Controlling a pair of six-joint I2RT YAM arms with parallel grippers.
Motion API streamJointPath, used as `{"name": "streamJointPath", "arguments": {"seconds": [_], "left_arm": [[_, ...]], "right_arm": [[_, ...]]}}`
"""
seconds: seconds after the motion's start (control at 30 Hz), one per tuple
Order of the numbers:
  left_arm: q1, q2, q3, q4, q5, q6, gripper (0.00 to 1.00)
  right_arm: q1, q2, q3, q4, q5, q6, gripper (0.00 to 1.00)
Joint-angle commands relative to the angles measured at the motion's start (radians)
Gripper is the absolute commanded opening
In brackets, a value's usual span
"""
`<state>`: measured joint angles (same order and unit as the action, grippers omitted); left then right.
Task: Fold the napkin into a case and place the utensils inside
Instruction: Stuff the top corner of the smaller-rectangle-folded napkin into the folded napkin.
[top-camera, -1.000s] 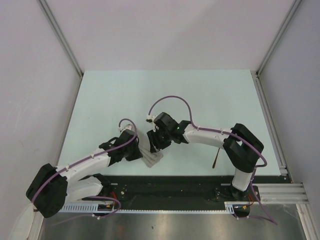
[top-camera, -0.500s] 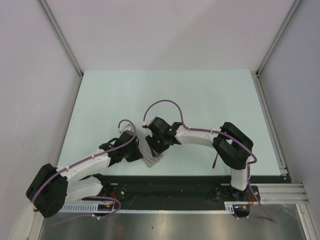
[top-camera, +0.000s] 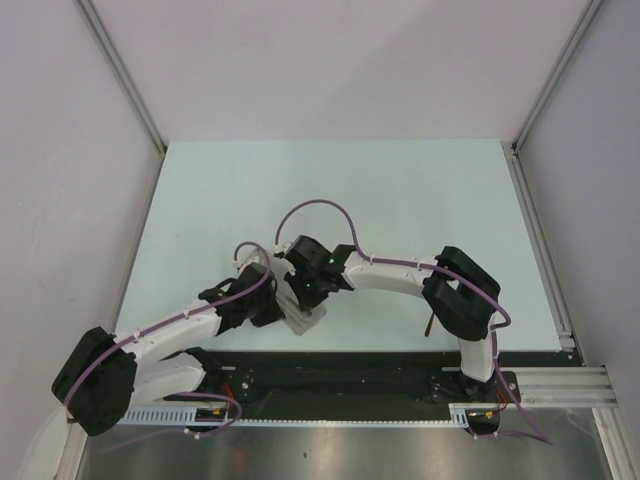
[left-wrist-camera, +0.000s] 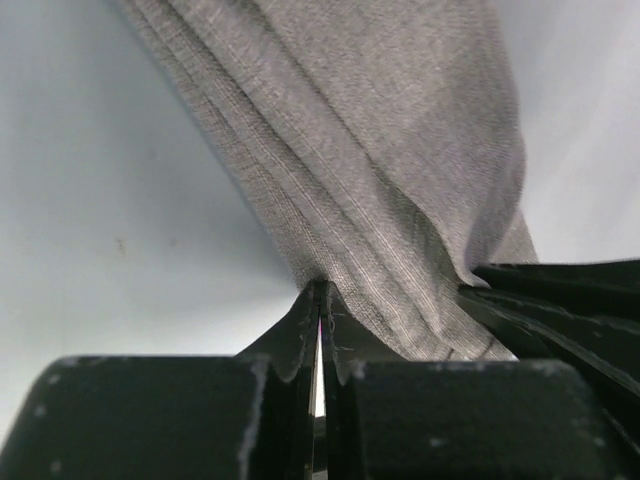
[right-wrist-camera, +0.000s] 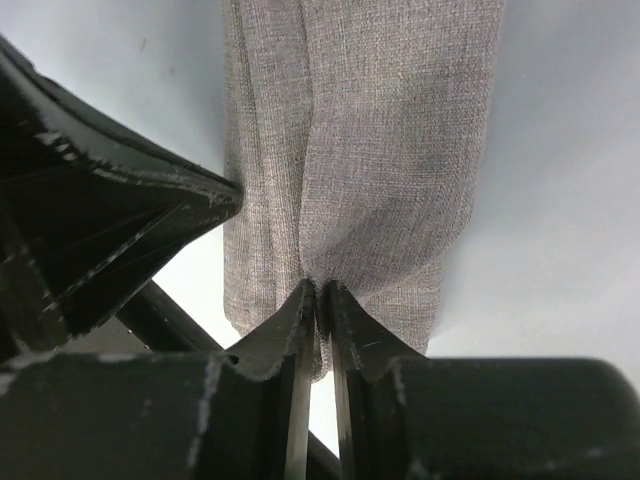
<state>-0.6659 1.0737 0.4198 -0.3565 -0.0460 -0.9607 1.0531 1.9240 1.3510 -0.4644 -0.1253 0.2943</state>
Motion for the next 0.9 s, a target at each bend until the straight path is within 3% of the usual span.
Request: {"name": "streamJointPath", "arguments": {"seconds": [0.0, 0.57, 0.73, 0.87], "left_arm": [[-0.008, 0.022, -0.021, 0.033, -0.011, -0.026, 0.02], [-0.012, 0.008, -0.026, 0.042, -0.015, -0.012, 0.00], [-0.011, -0.090, -0.004, -0.019, -0.021, 0.016, 0.00], [-0.008, -0.208, 0.063, -0.169, -0.083, 0.034, 0.01]], "right_arm": [[0.018, -0.017, 0.039, -0.034, 0.000, 0.022, 0.16], [0.081, -0.022, -0.009, 0.012, -0.053, 0.115, 0.15], [0.073, 0.020, -0.024, 0.033, -0.050, 0.120, 0.16], [0.073, 0.021, -0.049, 0.056, -0.054, 0.128, 0.16]]}}
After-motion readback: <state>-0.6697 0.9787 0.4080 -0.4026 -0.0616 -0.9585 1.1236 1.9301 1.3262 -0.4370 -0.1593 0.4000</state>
